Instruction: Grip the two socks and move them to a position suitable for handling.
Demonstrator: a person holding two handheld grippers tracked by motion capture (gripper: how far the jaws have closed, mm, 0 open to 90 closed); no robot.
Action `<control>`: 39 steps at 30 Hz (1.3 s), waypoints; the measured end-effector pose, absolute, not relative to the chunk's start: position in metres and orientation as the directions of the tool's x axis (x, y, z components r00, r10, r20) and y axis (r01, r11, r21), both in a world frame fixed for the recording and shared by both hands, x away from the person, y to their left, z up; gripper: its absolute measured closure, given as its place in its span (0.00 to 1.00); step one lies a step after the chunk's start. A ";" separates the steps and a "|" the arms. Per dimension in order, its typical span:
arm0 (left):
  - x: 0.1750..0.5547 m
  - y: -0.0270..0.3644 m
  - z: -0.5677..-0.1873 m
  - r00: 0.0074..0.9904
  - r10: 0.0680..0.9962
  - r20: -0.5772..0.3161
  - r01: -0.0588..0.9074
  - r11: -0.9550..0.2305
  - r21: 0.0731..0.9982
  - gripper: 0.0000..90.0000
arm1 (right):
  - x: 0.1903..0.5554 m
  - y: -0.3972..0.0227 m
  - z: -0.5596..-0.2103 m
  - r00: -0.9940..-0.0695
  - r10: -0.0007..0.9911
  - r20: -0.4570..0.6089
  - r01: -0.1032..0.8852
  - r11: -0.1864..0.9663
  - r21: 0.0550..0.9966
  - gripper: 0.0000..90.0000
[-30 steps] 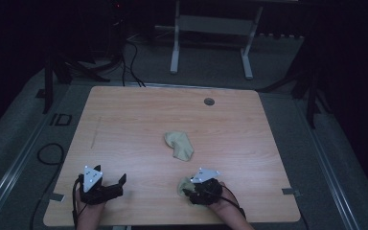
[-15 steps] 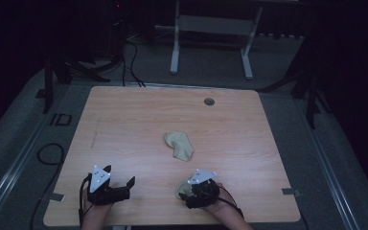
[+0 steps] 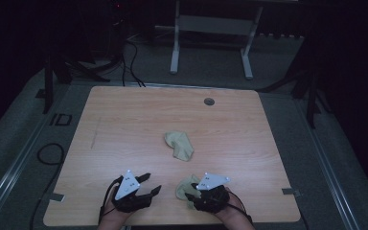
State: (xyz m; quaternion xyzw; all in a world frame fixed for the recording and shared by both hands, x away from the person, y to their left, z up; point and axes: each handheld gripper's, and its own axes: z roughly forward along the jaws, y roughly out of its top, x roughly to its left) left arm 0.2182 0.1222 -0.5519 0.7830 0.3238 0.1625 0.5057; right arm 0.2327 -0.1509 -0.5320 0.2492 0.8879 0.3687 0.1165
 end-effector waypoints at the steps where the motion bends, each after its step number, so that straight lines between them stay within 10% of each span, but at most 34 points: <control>1: 0.219 0.116 -0.552 0.752 0.655 -0.070 0.337 -0.291 0.895 0.56 | 0.230 -0.151 -0.535 -0.851 0.524 -0.022 0.359 0.614 0.703 0.71; 13: 0.232 0.065 -0.559 0.847 0.532 -0.013 0.299 -0.454 0.839 0.98 | 0.214 -0.145 -0.558 -0.871 0.491 -0.035 0.357 0.679 0.642 0.70; 27: 0.241 0.051 -0.575 0.868 0.495 0.034 0.303 -0.582 0.754 0.99 | 0.216 -0.147 -0.559 -0.853 0.521 -0.031 0.383 0.665 0.641 0.96; 39: 0.246 0.054 -0.576 0.892 0.449 0.042 0.265 -0.595 0.759 0.99 | 0.216 -0.175 -0.519 -0.814 0.581 -0.021 0.380 0.559 0.737 0.96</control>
